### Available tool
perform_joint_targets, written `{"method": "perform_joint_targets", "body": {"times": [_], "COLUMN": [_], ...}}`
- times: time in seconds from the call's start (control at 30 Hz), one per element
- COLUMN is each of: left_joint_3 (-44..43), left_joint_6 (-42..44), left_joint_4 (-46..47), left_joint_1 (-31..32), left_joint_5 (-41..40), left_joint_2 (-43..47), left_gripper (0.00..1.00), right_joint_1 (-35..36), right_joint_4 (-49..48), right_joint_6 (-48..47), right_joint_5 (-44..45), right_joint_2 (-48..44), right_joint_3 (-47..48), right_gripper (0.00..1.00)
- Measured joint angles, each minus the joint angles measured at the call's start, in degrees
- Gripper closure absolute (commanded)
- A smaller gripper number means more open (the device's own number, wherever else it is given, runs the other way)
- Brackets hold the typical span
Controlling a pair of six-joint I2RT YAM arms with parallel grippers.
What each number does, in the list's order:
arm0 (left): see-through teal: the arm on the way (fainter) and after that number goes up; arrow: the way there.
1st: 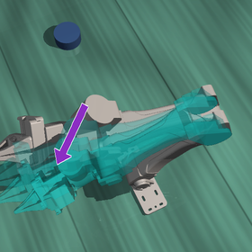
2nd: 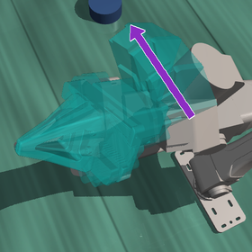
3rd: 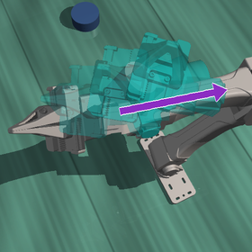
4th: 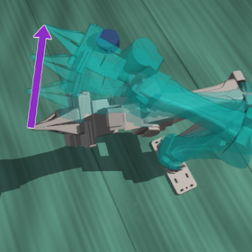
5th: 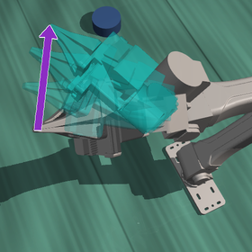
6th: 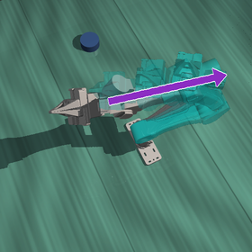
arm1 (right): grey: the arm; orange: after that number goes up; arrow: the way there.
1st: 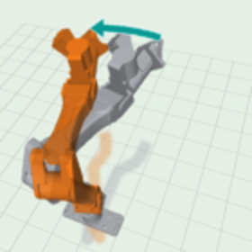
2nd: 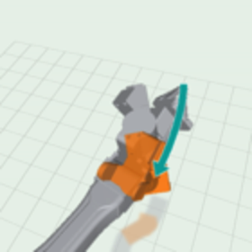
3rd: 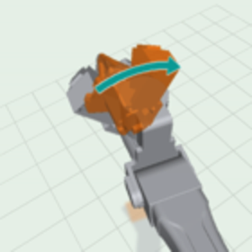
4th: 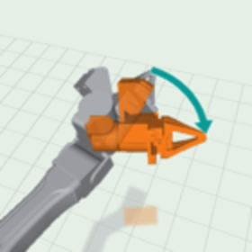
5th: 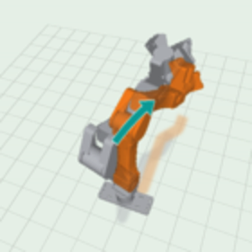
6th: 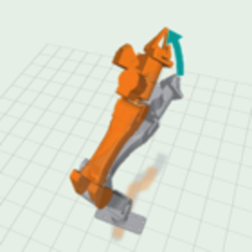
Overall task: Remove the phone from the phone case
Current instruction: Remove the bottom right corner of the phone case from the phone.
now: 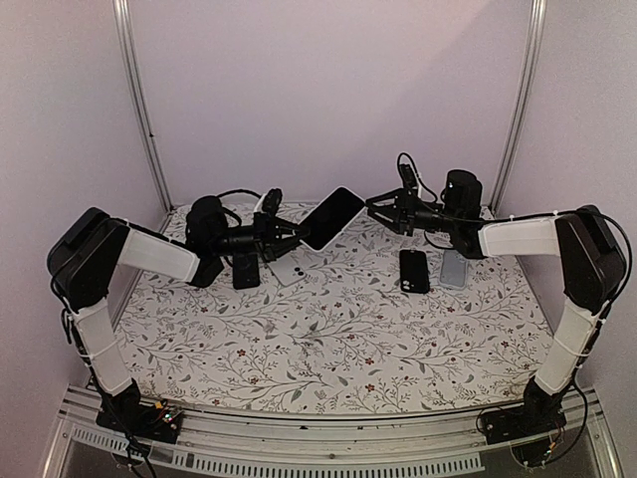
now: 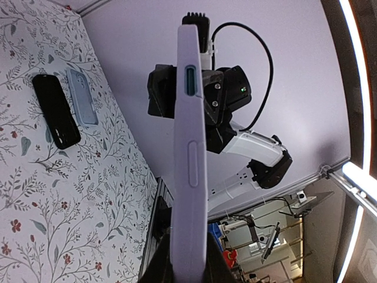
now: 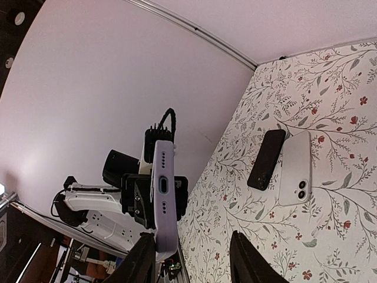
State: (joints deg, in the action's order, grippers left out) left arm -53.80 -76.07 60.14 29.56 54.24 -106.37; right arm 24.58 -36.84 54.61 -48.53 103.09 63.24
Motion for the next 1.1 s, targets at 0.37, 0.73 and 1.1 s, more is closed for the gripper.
{"method": "perform_joint_targets", "body": {"times": [0.37,0.73,1.1], "left_joint_3": [0.04,-0.17,-0.79], "left_joint_6": [0.44,0.39,-0.5], "left_joint_4": [-1.07,-0.63,2.91], "left_joint_1": [0.0,0.28,0.46], "left_joint_5": [-0.07,0.57,1.22], "left_joint_2": [2.54,2.51,2.21], "left_gripper": [1.0,1.0,1.0], "right_joint_1": [0.0,0.13,0.17], "right_joint_4": [1.42,3.13,3.17], "right_joint_6": [-0.87,-1.64,-1.38], "right_joint_5": [0.24,-0.72,-2.89], "right_joint_2": [-0.15,-0.26,-0.22], "right_joint_3": [0.09,1.6,3.13], "right_gripper": [0.61,0.61,0.61]}}
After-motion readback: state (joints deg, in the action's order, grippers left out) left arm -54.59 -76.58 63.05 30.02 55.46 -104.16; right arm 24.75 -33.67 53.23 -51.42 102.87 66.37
